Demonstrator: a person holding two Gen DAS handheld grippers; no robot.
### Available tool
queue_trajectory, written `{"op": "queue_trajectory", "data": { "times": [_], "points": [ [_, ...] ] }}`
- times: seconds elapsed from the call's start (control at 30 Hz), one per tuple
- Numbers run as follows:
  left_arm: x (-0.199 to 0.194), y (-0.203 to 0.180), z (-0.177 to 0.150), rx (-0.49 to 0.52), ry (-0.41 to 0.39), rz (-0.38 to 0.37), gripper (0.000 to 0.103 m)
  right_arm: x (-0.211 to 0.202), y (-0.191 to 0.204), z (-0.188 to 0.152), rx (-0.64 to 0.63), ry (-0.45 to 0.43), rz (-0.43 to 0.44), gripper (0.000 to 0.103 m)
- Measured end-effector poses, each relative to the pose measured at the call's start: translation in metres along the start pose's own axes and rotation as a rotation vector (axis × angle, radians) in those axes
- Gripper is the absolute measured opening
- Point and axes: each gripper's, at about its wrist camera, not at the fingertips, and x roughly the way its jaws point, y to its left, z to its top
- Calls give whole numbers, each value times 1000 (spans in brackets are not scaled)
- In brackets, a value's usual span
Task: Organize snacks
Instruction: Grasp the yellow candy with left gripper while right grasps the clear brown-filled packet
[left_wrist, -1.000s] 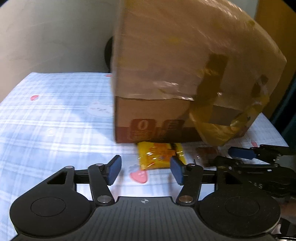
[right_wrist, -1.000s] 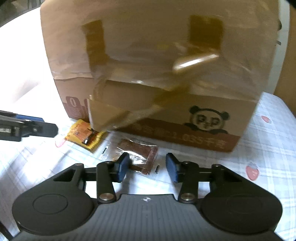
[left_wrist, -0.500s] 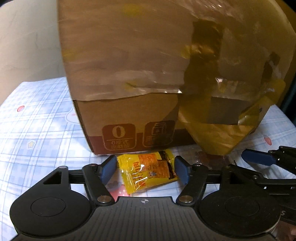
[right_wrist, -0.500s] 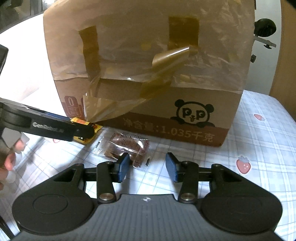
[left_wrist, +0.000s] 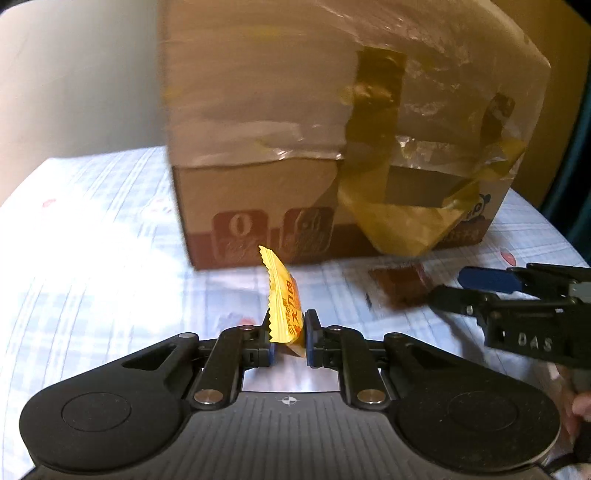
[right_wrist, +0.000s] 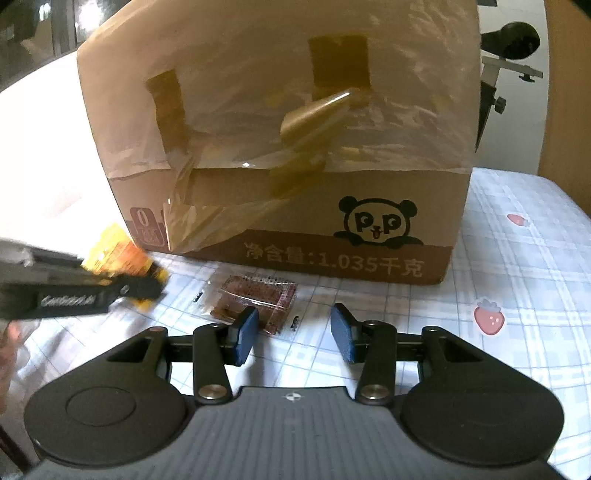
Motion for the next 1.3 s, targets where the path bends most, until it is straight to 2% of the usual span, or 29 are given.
{"op": "queue_trajectory", "data": {
  "times": [0.3, 0.37, 0.4, 0.47, 0.5, 0.57, 0.7, 0.83, 0.9, 1.07, 1.13, 1.23, 1.3],
  "points": [
    [-22, 11, -26, -55, -5, -3, 15, 1, 1, 8, -20, 31, 16, 56],
    [-24, 10, -27, -66, -11, -8, 15, 4, 0, 18, 14, 71, 30, 63],
    [-17, 19, -17, -73, -11, -11, 15, 6, -1, 24, 46, 90, 55, 67],
    [-18, 21, -18, -85, -13, -16, 15, 9, 0, 35, 81, 94, 78, 74],
    [-20, 23, -18, -88, -15, -18, 15, 11, 3, 41, 74, 90, 60, 80],
    [-22, 26, -20, -98, -19, -22, 15, 16, 12, 49, 45, 81, 29, 80],
    [-24, 28, -21, -111, -26, -29, 15, 37, 31, 53, -17, 130, -29, 80],
    [-25, 28, -22, -114, -30, -28, 15, 48, 44, 50, -43, 141, -82, 88],
    [-25, 28, -22, -115, -32, -28, 15, 48, 53, 46, -101, 129, -108, 89],
    [-25, 29, -23, -127, -34, -31, 15, 39, 51, 40, -92, 116, -101, 86],
    [-25, 28, -23, -128, -34, -29, 15, 32, 48, 36, -104, 104, -87, 76],
    [-25, 27, -23, -128, -34, -25, 15, 23, 44, 31, -101, 87, -69, 67],
    [-26, 27, -23, -127, -32, -25, 15, 13, 40, 26, -94, 79, -62, 65]
  ]
}}
